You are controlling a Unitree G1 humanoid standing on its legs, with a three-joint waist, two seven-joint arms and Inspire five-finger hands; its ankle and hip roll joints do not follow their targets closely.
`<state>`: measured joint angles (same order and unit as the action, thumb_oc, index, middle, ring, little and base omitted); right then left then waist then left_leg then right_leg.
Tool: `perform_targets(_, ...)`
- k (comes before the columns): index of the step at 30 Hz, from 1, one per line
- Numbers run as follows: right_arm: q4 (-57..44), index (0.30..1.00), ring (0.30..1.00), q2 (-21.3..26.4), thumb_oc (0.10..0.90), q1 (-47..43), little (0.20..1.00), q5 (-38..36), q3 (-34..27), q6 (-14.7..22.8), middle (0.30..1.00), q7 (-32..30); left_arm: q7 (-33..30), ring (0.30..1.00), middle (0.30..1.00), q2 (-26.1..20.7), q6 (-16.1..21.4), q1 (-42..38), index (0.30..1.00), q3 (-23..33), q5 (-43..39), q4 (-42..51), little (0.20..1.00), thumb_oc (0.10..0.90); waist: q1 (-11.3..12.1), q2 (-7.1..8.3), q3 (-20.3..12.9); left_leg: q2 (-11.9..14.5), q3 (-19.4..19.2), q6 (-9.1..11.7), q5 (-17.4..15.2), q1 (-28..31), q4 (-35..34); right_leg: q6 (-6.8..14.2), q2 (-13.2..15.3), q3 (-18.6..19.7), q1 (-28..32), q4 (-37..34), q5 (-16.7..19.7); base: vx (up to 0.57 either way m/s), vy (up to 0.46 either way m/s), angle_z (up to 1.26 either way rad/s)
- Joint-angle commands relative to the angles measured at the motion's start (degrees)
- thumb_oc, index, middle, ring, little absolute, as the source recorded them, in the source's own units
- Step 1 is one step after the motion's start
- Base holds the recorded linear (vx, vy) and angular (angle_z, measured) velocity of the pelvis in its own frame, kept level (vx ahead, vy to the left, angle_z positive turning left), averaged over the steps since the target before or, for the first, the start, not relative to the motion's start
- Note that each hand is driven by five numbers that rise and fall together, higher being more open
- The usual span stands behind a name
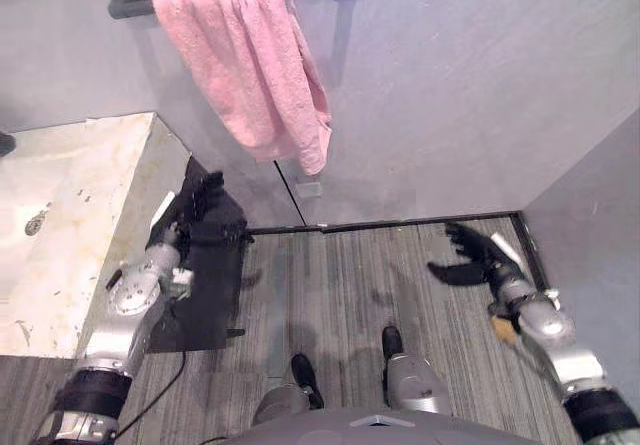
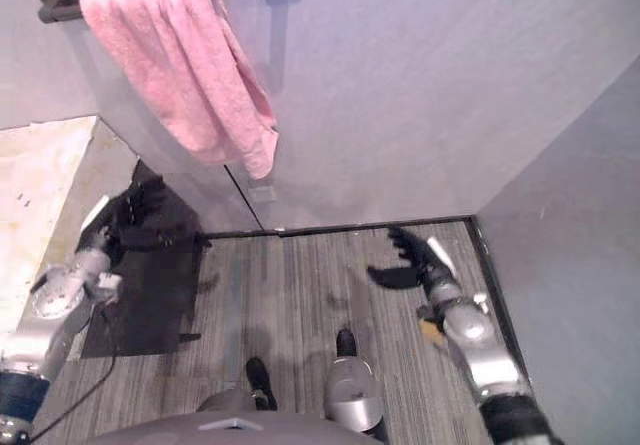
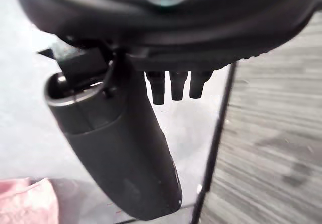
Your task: Organize the bathroom.
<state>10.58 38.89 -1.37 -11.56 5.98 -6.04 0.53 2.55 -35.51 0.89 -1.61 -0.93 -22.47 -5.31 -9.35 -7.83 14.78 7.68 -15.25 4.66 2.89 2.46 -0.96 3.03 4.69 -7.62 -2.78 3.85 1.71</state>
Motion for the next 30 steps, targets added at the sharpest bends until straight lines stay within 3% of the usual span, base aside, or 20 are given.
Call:
perform_targets(1,-6.0,0.900,0.900,1.1,0.800,-12.0,0.900,0.5,2.0,2.5,0.900,-2.6,-4.9,0.900,0.900,-5.6,2.0,-6.6,0.900,1.8,0.2,2.2,0.900,0.800,1.5,1.97,-3.9,5.0,1.5,1.5,2.1,-3.9,7.3,1.4,1.5,1.2,-0.6,2.6,-6.4,0.00,0.000,0.00)
perform_targets(5,-5.7,0.900,0.900,1.7,0.800,-21.4,0.900,1.5,6.0,-0.3,0.900,-2.3,-7.2,0.900,0.900,-6.2,-0.2,-10.9,0.900,1.2,-1.5,3.4,0.900,0.800,2.4,2.13,-4.1,4.9,2.3,1.8,2.1,-3.8,7.3,1.1,1.4,1.3,0.0,2.3,-6.5,0.00,0.000,0.00)
perform_targets(7,-5.9,0.900,0.900,0.9,0.800,-29.5,0.900,3.0,10.3,-3.5,0.900,-2.8,-8.8,0.900,0.900,-6.3,-1.7,-14.7,0.900,1.1,-2.7,3.2,0.900,0.800,3.4,2.65,-4.7,4.8,2.7,2.0,1.9,-3.8,7.1,0.9,1.3,1.1,0.4,1.8,-6.5,0.00,-0.007,0.03)
perform_targets(10,-5.4,0.900,0.900,0.6,0.800,-40.8,0.900,3.7,16.3,-6.8,0.900,-3.3,-12.1,0.900,0.900,-6.5,-0.9,-18.7,0.900,1.1,-3.2,3.7,0.900,0.800,5.1,3.80,-5.6,4.6,3.6,2.2,1.6,-3.5,6.4,0.8,1.3,0.5,1.0,0.8,-6.3,0.01,-0.018,0.19)
perform_targets(17,-4.2,0.900,0.900,-2.0,0.800,-50.9,0.900,4.0,22.0,-9.4,0.900,-4.7,-18.2,0.900,0.900,-5.7,3.8,-21.2,0.900,3.1,1.0,5.1,0.900,0.800,7.3,5.74,-7.7,4.5,4.6,2.5,0.8,-2.5,4.9,0.9,1.4,-0.7,2.3,-0.3,-6.2,0.05,-0.014,0.17)
perform_targets(24,-1.2,0.900,0.900,-2.9,0.800,-56.7,0.900,3.8,25.2,-12.0,0.900,-6.4,-14.4,0.900,0.900,-6.7,3.1,-23.7,0.900,2.0,2.6,4.1,0.900,0.800,8.0,6.42,-8.9,4.7,4.2,3.0,0.6,-0.9,3.0,1.1,1.4,-1.2,3.3,-0.8,-6.2,0.06,-0.005,0.07)
perform_targets(27,0.7,0.900,0.900,-3.0,0.800,-58.5,0.900,3.7,26.0,-12.4,0.900,-6.5,-9.1,0.900,0.900,-8.7,3.8,-26.5,0.900,-0.3,1.2,1.8,0.900,0.800,7.9,6.14,-9.4,5.0,3.8,3.1,0.7,-0.2,1.6,1.3,1.5,-1.4,3.6,-0.9,-6.2,0.05,-0.006,0.06)
perform_targets(30,3.5,0.900,0.900,-2.9,0.800,-59.7,0.900,4.3,26.5,-11.7,0.900,-6.4,0.3,0.900,0.900,-10.0,3.4,-29.3,0.900,-2.5,-4.2,-0.5,0.900,0.800,7.7,5.39,-9.5,5.1,3.2,3.3,0.7,0.3,0.9,1.6,1.9,-1.6,3.9,-1.1,-5.9,0.04,0.011,0.03)
